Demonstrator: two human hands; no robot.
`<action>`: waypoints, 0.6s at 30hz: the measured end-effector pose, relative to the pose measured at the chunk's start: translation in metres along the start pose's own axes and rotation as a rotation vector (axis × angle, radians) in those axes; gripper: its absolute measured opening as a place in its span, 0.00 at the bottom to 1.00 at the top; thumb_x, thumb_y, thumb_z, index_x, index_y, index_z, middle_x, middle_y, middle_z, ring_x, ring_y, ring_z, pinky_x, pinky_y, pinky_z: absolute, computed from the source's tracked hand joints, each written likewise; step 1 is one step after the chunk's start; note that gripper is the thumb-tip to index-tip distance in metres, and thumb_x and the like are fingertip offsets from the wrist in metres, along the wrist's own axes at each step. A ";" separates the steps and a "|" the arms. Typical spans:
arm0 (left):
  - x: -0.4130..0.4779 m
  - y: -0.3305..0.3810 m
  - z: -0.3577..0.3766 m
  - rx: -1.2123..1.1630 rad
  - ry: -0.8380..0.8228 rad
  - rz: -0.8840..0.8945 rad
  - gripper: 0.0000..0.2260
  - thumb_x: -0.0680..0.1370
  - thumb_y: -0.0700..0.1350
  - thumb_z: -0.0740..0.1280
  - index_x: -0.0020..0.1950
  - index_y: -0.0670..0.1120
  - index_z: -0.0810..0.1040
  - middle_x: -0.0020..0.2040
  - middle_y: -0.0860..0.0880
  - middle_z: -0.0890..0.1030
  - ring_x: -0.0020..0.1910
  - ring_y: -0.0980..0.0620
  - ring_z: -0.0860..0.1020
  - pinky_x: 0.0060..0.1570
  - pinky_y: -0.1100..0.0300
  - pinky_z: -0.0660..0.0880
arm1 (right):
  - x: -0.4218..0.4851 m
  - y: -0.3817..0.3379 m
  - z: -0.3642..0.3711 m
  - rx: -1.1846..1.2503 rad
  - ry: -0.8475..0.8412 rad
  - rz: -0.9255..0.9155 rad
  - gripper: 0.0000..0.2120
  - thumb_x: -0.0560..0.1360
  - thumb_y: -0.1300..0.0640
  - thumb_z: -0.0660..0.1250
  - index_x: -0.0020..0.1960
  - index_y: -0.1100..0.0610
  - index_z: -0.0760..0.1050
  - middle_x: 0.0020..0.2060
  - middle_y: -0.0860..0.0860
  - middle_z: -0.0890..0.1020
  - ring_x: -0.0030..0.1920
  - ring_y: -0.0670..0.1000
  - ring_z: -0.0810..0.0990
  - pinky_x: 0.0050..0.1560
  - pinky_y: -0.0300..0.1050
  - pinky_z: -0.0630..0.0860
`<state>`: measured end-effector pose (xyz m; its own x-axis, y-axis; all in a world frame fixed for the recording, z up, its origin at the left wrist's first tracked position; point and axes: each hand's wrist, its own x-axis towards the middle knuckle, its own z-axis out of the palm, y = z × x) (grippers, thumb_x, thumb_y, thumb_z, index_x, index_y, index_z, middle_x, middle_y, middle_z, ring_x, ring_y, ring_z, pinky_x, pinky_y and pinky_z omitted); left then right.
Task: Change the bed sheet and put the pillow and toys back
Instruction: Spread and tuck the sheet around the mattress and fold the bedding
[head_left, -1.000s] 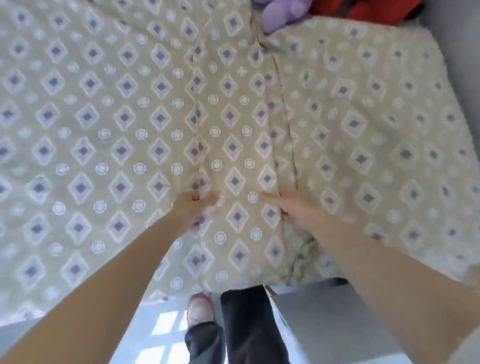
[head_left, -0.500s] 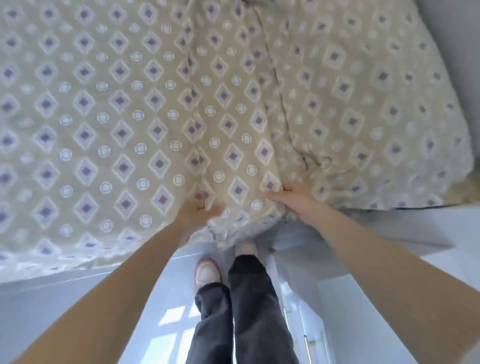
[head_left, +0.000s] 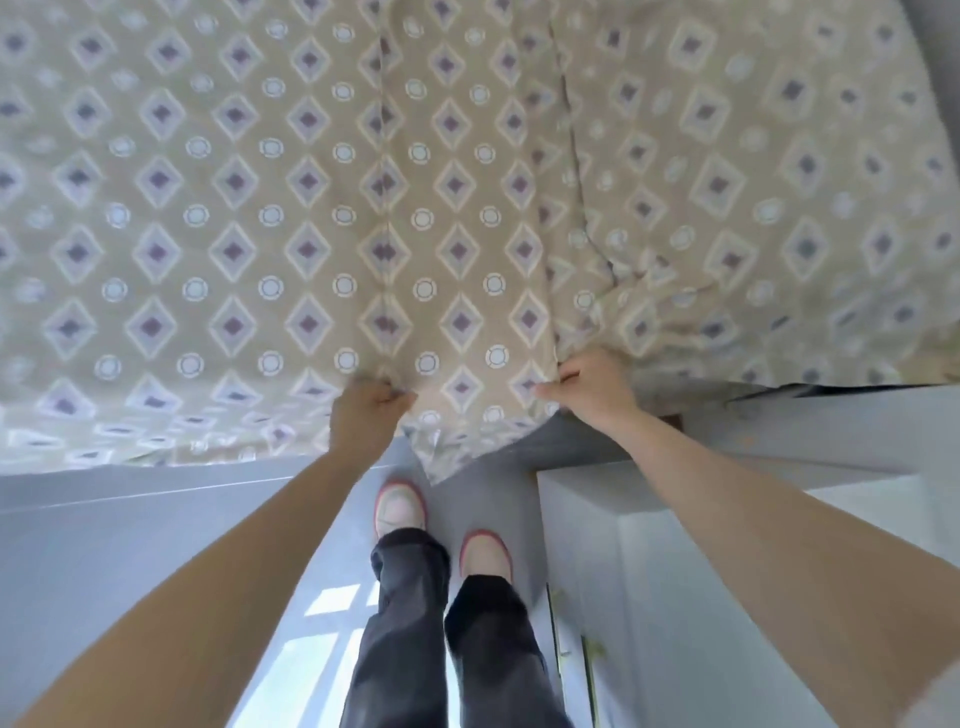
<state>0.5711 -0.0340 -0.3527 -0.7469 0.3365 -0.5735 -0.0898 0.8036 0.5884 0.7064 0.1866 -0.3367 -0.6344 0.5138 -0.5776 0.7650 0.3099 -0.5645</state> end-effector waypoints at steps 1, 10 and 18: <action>0.003 0.001 0.002 0.026 0.019 0.002 0.13 0.76 0.46 0.68 0.41 0.37 0.82 0.39 0.39 0.79 0.41 0.44 0.77 0.41 0.57 0.69 | 0.001 -0.001 0.002 -0.083 0.033 -0.008 0.14 0.69 0.58 0.75 0.30 0.65 0.77 0.24 0.54 0.75 0.26 0.51 0.70 0.29 0.42 0.65; -0.001 0.009 0.019 -0.021 0.118 -0.282 0.18 0.77 0.57 0.64 0.58 0.45 0.79 0.55 0.46 0.81 0.57 0.42 0.77 0.53 0.56 0.73 | -0.001 -0.007 0.009 -0.460 0.097 0.154 0.15 0.79 0.50 0.60 0.40 0.59 0.75 0.37 0.53 0.78 0.44 0.56 0.80 0.39 0.44 0.72; -0.043 0.043 -0.020 -0.383 -0.149 -0.489 0.05 0.79 0.42 0.63 0.49 0.40 0.73 0.47 0.43 0.75 0.42 0.46 0.72 0.45 0.57 0.68 | -0.035 -0.032 -0.017 -0.085 -0.220 0.276 0.09 0.74 0.58 0.61 0.52 0.58 0.77 0.46 0.54 0.84 0.37 0.53 0.82 0.37 0.39 0.74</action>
<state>0.5866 -0.0240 -0.2916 -0.4629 0.0625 -0.8842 -0.6465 0.6586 0.3850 0.7061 0.1724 -0.2890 -0.4047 0.4058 -0.8195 0.9112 0.2540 -0.3242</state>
